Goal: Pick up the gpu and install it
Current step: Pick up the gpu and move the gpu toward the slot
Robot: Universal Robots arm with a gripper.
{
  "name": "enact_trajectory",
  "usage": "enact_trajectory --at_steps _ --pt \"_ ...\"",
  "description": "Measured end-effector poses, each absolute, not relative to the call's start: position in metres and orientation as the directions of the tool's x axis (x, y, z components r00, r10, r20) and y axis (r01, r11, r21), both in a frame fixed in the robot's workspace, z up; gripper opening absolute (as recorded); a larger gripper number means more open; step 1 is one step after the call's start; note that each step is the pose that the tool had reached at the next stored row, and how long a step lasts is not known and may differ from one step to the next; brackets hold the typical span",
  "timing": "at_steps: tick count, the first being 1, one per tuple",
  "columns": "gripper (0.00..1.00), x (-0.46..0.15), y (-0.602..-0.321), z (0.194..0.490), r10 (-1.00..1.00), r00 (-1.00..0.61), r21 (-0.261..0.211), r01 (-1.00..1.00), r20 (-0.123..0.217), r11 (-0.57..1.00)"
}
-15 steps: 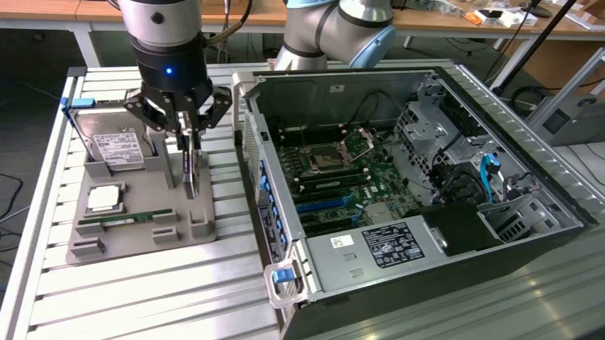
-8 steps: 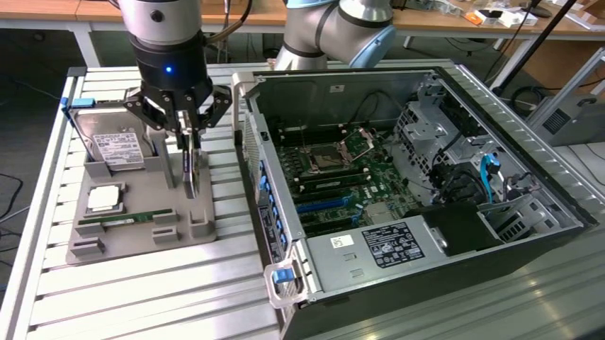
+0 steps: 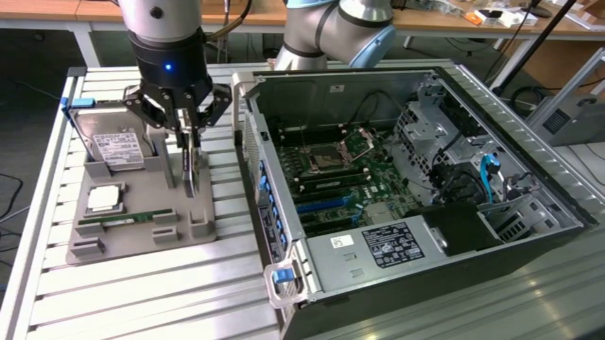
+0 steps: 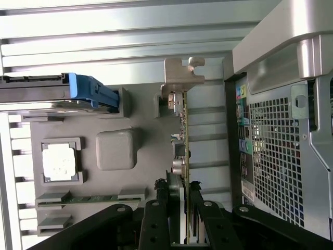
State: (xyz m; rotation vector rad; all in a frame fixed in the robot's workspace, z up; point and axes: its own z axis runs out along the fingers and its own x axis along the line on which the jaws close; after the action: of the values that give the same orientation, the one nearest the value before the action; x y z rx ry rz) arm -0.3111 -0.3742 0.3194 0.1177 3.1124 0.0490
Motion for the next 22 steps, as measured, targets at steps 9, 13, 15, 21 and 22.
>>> enact_trajectory --at_steps 9,13,15,21,22 --pt "0.27 -0.311 -0.3742 0.322 0.076 -0.997 0.033 0.075 -0.025 0.997" --pt "0.27 -0.3111 -0.3742 0.3229 0.076 -0.997 0.033 0.075 -0.025 0.997" --pt "0.27 -0.311 -0.3742 0.3233 0.076 -0.997 0.033 0.075 -0.025 0.997" --pt "0.27 -0.311 -0.3742 0.3247 0.076 -0.997 0.033 0.075 -0.025 0.997" --pt "0.27 -0.311 -0.3742 0.325 0.076 -0.997 0.033 0.075 -0.025 0.997"
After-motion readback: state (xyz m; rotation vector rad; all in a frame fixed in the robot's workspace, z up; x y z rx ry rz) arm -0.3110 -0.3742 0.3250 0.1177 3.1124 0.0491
